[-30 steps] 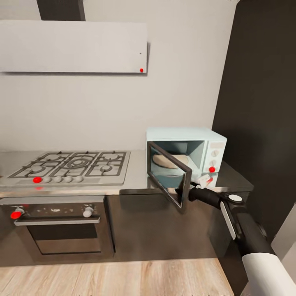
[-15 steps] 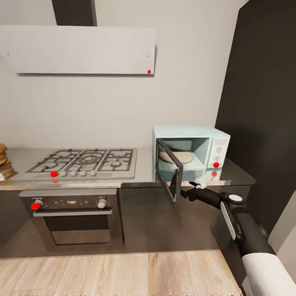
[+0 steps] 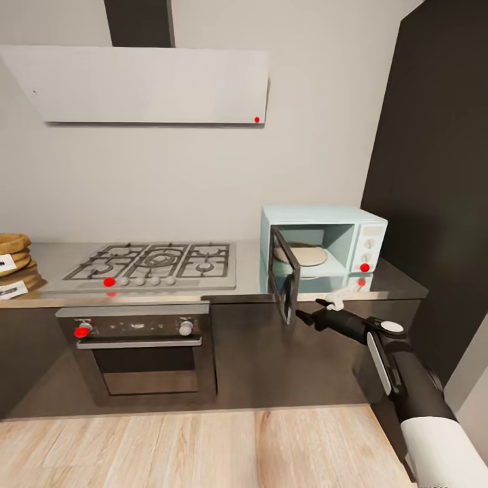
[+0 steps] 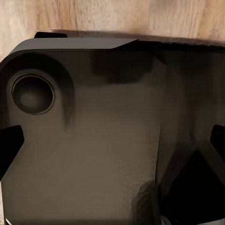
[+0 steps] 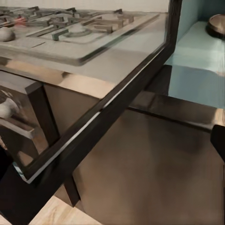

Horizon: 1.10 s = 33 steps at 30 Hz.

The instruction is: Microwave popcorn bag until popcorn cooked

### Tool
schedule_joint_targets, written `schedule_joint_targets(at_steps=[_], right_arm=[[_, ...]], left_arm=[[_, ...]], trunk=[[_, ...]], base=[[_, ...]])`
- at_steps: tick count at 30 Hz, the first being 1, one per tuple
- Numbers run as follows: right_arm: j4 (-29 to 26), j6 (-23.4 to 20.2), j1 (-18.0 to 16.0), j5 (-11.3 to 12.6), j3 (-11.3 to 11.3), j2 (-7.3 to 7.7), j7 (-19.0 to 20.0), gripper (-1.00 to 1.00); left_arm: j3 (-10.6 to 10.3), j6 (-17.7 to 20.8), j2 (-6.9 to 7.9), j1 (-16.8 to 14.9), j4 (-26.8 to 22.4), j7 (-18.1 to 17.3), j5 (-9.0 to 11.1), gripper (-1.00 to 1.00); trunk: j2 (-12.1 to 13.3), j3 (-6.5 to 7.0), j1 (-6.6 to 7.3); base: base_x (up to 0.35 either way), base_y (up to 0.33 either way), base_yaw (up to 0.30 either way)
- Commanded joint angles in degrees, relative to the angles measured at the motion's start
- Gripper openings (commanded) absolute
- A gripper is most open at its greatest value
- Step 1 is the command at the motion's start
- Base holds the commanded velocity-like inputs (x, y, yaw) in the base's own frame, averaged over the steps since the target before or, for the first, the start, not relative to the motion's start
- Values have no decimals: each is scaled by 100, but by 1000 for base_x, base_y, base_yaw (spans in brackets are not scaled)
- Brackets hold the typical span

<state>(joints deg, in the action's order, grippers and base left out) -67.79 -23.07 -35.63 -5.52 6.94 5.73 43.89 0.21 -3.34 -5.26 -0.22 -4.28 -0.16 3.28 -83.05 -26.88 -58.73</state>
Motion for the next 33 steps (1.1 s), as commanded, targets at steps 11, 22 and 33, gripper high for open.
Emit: schedule_joint_targets(at_steps=[11, 22, 33], right_arm=[[-15, -42, -5, 25, -174, 28, 45, 100], [20, -13, -5, -162, 1275, 69, 24, 100], [2708, 332, 64, -1940, 2137, 83, -692, 100]], left_arm=[[-2, -18, -1, -4, 6, -1, 36, 100], [-3, -18, -1, -4, -1, -1, 37, 100], [5, -18, -10, -4, 6, -1, 41, 100]], trunk=[[-3, -5, 0], [-3, -5, 0], [-3, -5, 0]], base=[[0, 37, 0], [0, 0, 0], [0, 0, 0]])
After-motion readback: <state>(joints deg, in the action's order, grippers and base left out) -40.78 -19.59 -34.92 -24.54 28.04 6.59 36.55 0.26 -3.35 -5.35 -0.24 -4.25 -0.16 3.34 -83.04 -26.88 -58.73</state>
